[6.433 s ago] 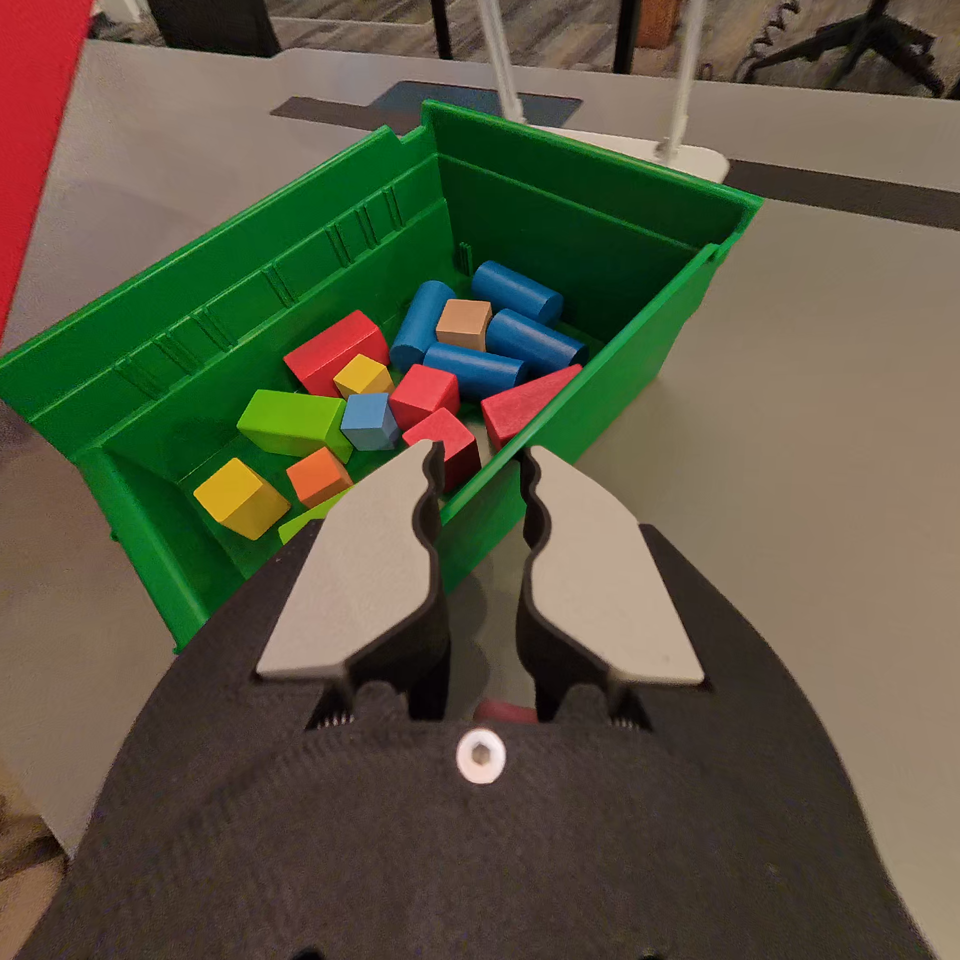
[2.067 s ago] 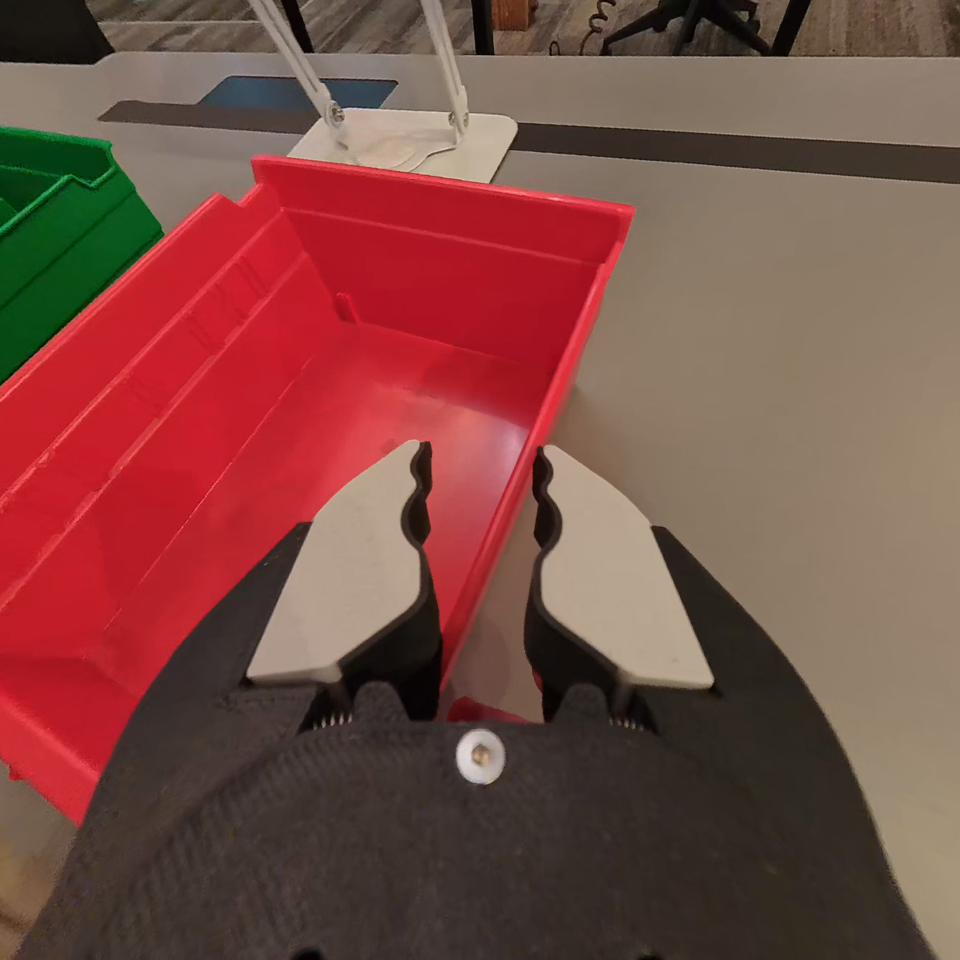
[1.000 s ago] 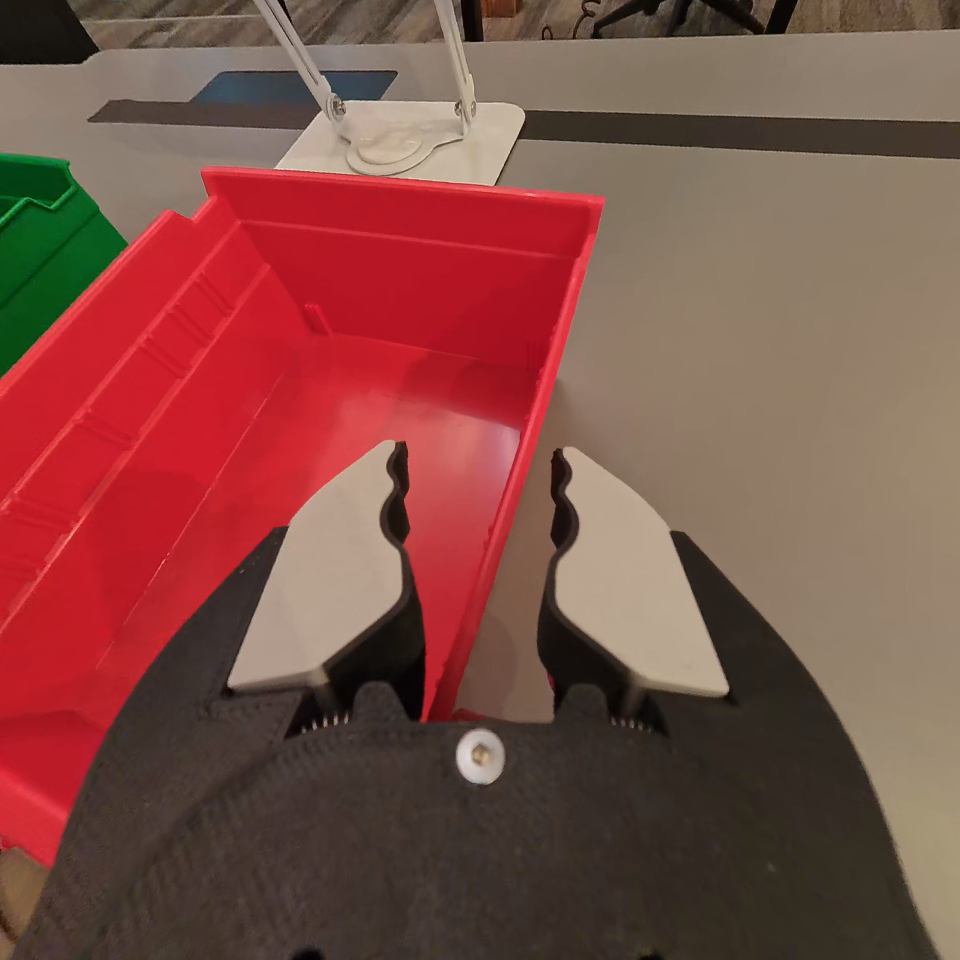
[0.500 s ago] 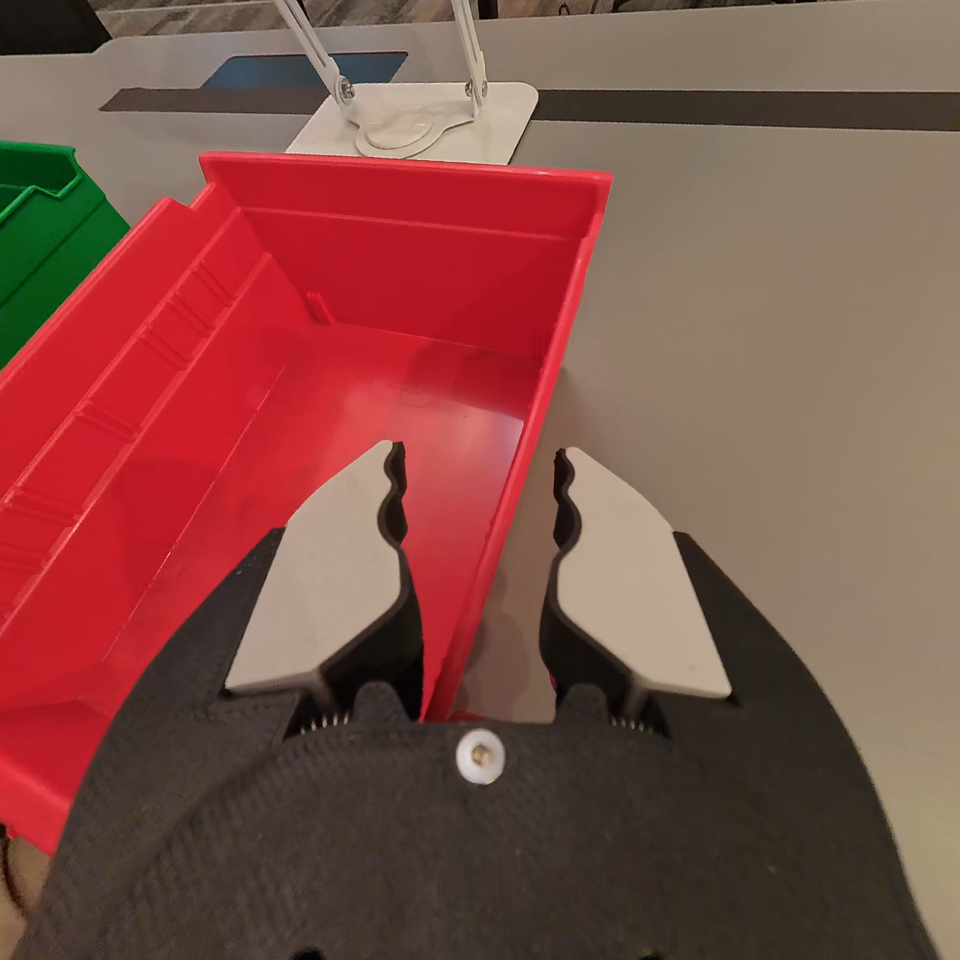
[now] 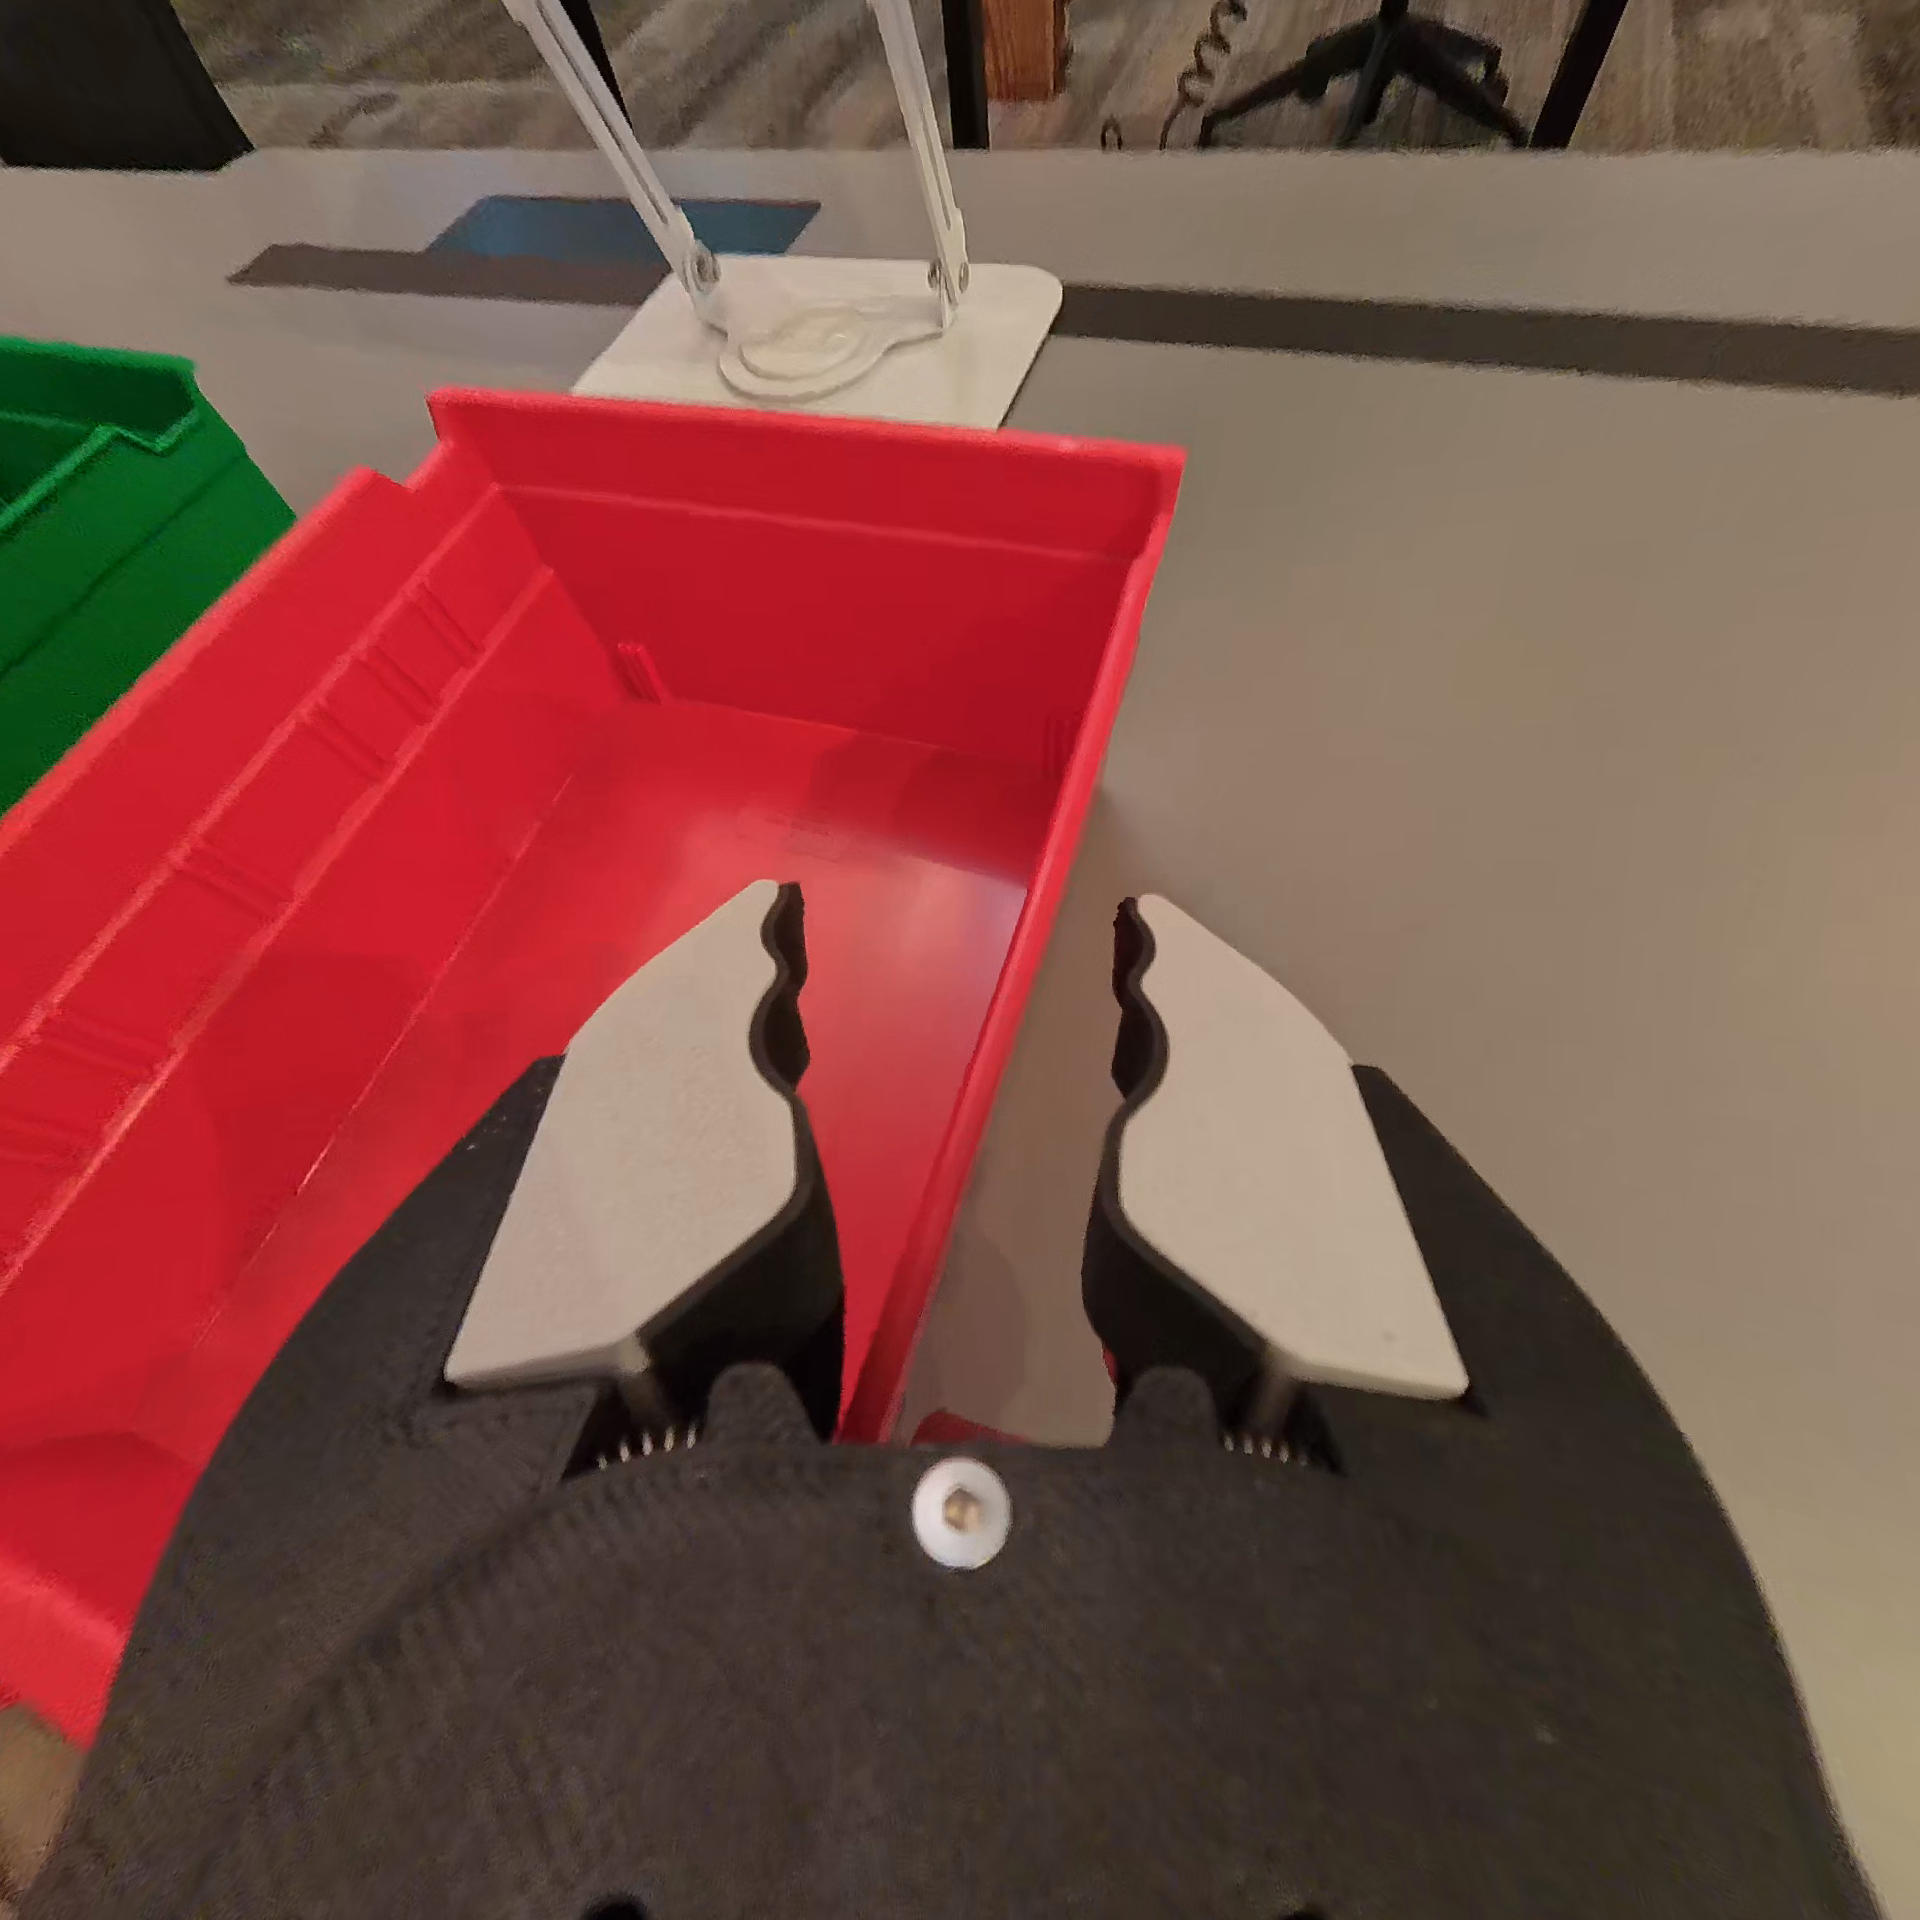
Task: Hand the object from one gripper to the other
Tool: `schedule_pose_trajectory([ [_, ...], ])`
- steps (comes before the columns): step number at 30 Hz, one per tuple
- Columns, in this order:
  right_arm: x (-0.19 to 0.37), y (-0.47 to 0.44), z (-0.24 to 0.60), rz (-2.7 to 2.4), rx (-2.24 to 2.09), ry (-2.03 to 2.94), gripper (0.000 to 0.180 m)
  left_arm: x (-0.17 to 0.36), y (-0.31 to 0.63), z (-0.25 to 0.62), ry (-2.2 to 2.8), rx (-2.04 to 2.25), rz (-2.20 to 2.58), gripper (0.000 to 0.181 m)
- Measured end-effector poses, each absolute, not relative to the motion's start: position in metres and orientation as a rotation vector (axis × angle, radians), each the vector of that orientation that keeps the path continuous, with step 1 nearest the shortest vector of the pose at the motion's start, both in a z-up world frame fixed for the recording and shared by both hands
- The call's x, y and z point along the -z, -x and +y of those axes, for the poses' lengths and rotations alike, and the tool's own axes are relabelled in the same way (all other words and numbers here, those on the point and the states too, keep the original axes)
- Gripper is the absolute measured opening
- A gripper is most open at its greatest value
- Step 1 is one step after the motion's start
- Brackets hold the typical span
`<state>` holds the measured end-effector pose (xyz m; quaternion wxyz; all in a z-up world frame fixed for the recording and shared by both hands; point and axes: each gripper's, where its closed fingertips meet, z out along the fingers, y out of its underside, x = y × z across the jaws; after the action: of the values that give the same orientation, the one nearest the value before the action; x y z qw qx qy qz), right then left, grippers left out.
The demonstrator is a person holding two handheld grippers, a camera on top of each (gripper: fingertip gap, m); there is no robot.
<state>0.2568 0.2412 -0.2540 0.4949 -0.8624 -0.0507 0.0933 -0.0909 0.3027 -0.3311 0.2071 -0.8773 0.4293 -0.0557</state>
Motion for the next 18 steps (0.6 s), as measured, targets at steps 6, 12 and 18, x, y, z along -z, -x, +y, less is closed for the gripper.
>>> schedule_pose_trajectory([
  [6,0.202,-0.261,0.240,-0.202,-0.081,1.901,0.060,0.271,0.098,0.313,2.271,0.355,1.046,0.035],
  [12,0.127,-0.167,0.228,-0.428,-0.366,1.650,0.042,0.190,0.071,0.286,1.935,0.760,1.049,0.035],
  [18,0.110,-0.054,0.212,-0.528,-0.934,1.571,0.048,0.110,0.020,0.226,1.517,1.114,1.121,0.035],
])
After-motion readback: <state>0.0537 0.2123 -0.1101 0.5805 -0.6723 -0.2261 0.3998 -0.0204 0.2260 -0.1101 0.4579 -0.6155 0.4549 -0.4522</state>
